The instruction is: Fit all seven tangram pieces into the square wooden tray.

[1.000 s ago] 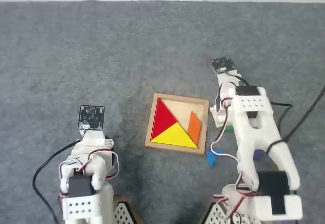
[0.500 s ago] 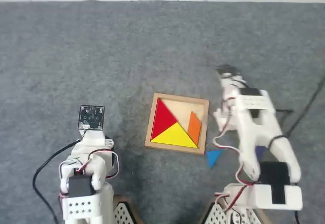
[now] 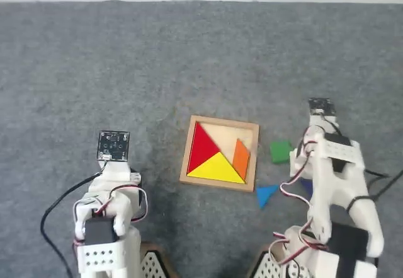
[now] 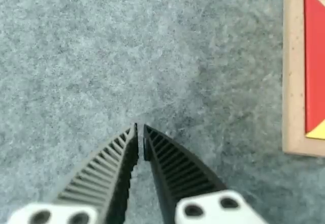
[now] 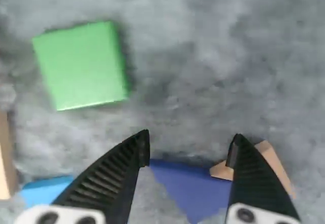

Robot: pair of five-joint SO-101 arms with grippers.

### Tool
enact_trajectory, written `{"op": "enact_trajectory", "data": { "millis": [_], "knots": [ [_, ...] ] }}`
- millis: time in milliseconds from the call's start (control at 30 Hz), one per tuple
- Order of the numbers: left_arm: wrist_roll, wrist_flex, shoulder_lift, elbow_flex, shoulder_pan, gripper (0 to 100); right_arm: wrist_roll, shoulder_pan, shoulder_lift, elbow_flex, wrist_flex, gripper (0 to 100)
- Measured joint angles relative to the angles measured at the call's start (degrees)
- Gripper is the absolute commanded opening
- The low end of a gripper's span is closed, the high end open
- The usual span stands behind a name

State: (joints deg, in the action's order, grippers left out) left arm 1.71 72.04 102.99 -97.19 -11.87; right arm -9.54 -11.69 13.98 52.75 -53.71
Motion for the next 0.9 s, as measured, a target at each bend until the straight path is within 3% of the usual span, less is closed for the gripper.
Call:
{"op": "enact_trajectory", "data": {
  "millis": [500, 633, 733, 900],
  "knots": [
    [0.0, 0.0, 0.0, 0.0, 0.0, 2, -2.55, -18.02, 8.18, -1.93, -4.31, 25.3],
    [0.0, 0.0, 0.0, 0.0, 0.0, 2, -3.25, -19.96, 7.12, -1.67, -4.66, 16.2],
    [0.0, 0.0, 0.0, 0.0, 0.0, 2, 0.62, -20.31, 4.31, -0.44, -4.66, 12.0],
    [0.0, 0.0, 0.0, 0.0, 0.0, 2, 14.15, -20.66, 0.18, -2.99, -4.57, 16.9]
  ]
}}
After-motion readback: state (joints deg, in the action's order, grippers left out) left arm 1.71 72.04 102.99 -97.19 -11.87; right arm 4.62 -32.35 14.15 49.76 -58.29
